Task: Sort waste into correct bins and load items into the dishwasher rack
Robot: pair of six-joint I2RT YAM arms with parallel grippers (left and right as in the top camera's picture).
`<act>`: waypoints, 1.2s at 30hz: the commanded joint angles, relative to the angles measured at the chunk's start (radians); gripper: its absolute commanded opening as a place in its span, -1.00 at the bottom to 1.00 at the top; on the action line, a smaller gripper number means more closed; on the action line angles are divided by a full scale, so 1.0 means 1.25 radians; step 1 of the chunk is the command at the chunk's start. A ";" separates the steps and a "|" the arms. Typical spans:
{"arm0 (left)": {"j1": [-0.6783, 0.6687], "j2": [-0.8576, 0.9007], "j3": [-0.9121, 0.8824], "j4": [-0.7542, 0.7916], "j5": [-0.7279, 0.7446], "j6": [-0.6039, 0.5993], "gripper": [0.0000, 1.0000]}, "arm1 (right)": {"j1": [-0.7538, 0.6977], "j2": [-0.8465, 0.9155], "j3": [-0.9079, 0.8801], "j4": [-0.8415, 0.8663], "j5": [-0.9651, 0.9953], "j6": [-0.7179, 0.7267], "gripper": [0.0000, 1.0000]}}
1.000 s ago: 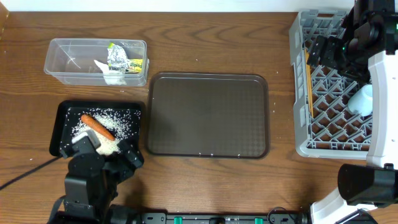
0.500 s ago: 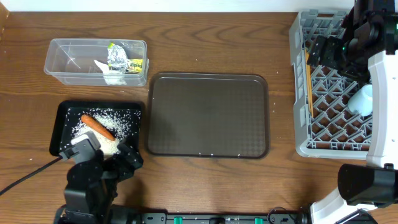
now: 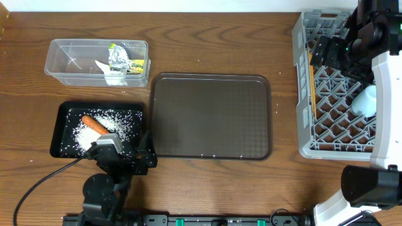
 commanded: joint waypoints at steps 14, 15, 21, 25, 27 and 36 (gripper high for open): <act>0.072 -0.086 -0.177 0.260 0.083 0.032 0.96 | -0.001 0.004 0.000 -0.001 0.000 0.008 0.99; 0.072 -0.086 -0.185 0.265 0.083 0.035 0.96 | -0.001 0.004 0.000 -0.001 0.000 0.008 0.98; 0.073 -0.086 -0.233 0.302 0.083 0.076 0.96 | -0.001 0.004 0.000 -0.001 0.000 0.008 0.99; 0.079 -0.086 -0.258 0.317 0.080 0.092 0.96 | -0.001 0.004 0.000 -0.001 0.000 0.008 0.98; 0.090 -0.086 -0.258 0.304 0.080 0.097 0.96 | -0.001 0.004 0.000 -0.001 0.000 0.008 0.98; 0.127 -0.086 -0.258 0.263 0.076 0.098 0.96 | -0.001 0.004 0.000 -0.001 0.000 0.008 0.99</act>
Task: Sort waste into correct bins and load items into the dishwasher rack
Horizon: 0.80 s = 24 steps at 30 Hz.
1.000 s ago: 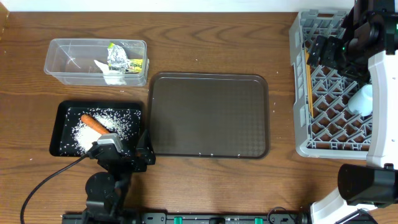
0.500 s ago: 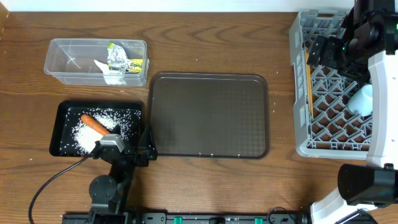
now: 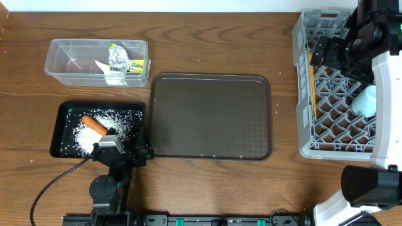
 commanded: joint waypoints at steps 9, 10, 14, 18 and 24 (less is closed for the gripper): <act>-0.045 -0.007 -0.009 -0.034 0.014 0.012 0.95 | -0.001 0.004 0.000 -0.001 0.000 0.008 0.99; -0.046 -0.007 -0.009 -0.034 0.014 0.012 0.96 | -0.001 0.004 0.000 -0.001 0.000 0.008 0.98; -0.046 -0.006 -0.009 -0.034 0.014 0.012 0.96 | -0.001 0.004 0.000 -0.001 0.000 0.008 0.98; -0.046 -0.005 -0.009 -0.034 0.014 0.012 0.96 | -0.001 0.004 0.000 -0.001 0.000 0.008 0.99; -0.046 -0.005 -0.009 -0.034 0.014 0.012 0.96 | -0.001 0.004 0.000 -0.001 0.000 0.008 0.98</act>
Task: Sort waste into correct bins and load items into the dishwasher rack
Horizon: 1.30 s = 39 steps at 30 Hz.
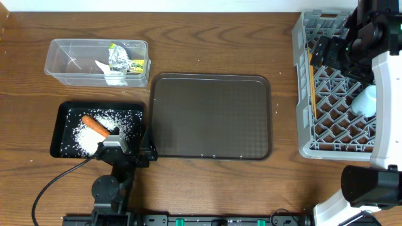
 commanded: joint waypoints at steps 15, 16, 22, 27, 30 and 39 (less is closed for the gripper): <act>-0.003 -0.005 -0.009 -0.033 0.014 0.011 0.96 | 0.000 0.010 0.000 -0.001 0.000 0.008 0.99; -0.003 -0.005 -0.009 -0.033 0.014 0.011 0.96 | 0.000 0.012 0.000 -0.001 0.000 0.008 0.99; -0.003 -0.005 -0.009 -0.033 0.014 0.011 0.96 | 0.010 -0.002 0.000 -0.001 0.000 0.008 0.98; -0.003 -0.005 -0.009 -0.033 0.014 0.011 0.95 | 0.030 -0.038 0.000 -0.001 0.000 0.008 0.99; -0.003 -0.005 -0.009 -0.033 0.014 0.011 0.96 | 0.049 -0.076 0.000 -0.001 0.000 0.008 0.99; -0.003 -0.005 -0.009 -0.033 0.014 0.011 0.96 | 0.188 -0.251 0.000 -0.001 0.000 0.008 0.98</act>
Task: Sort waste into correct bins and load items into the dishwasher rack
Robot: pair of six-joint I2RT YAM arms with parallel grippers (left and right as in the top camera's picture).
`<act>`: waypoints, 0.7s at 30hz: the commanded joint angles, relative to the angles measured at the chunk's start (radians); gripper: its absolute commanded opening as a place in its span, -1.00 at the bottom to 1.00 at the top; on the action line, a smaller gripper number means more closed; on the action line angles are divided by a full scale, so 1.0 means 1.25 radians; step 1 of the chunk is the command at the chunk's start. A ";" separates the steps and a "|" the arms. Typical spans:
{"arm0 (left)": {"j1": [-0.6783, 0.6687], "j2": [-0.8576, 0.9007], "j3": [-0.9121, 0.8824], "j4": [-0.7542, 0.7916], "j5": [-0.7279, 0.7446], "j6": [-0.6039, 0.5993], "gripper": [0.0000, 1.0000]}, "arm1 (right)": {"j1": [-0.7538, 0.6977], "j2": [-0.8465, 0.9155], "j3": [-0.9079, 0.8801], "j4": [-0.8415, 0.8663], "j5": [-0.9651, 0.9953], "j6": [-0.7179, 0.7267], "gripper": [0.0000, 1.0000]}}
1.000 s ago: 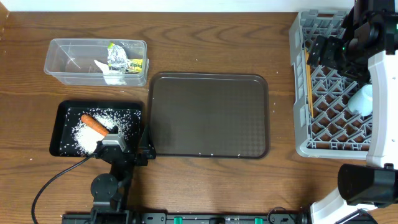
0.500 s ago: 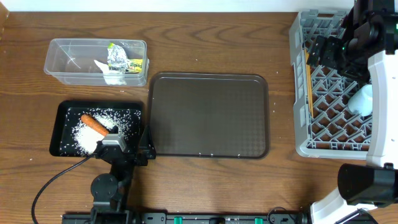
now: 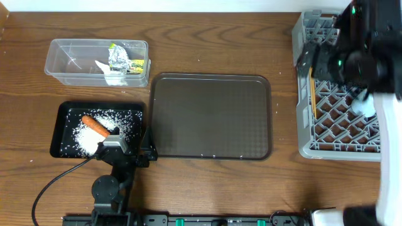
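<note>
The black bin (image 3: 63,141) at the front left holds white rice and an orange sausage-like piece (image 3: 94,124). My left gripper (image 3: 146,149) sits low at that bin's right front corner, beside the brown tray (image 3: 210,116); its jaws are hard to make out. The clear bin (image 3: 69,63) at the back left holds crumpled wrappers (image 3: 119,63). The grey dishwasher rack (image 3: 304,125) stands at the right with a white cup (image 3: 363,103) and a thin orange stick (image 3: 312,88) in it. My right gripper (image 3: 309,59) hovers blurred over the rack's left side.
The brown tray in the middle has only a few crumbs along its front rim. A black cable (image 3: 50,182) runs from the left arm across the front left of the table. The right arm's white body (image 3: 386,56) hangs over the rack's right half.
The right arm has shifted left and toward the front over the rack and now shows blurred. The left arm, both bins and the tray stand as before.
The left gripper sat at the black bin's front right corner, then a little further left, then back at the corner against the tray, where it still is. The right arm stayed over the rack's back part until its shift just now.
</note>
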 commanded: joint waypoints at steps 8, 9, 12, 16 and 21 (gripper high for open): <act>-0.003 -0.005 -0.010 -0.033 0.014 0.011 0.96 | 0.075 -0.181 0.001 -0.002 0.002 0.008 0.99; -0.003 -0.005 -0.010 -0.033 0.014 0.011 0.96 | 0.075 -0.195 0.001 -0.002 0.002 0.008 0.98; -0.003 -0.005 -0.010 -0.033 0.014 0.011 0.96 | 0.075 -0.231 0.001 -0.002 0.002 0.008 0.99; -0.003 -0.005 -0.010 -0.033 0.014 0.011 0.96 | 0.071 -0.279 0.001 -0.023 0.012 0.000 0.99; -0.003 -0.005 -0.010 -0.033 0.014 0.011 0.96 | 0.070 -0.356 -0.050 -0.013 0.044 -0.004 0.99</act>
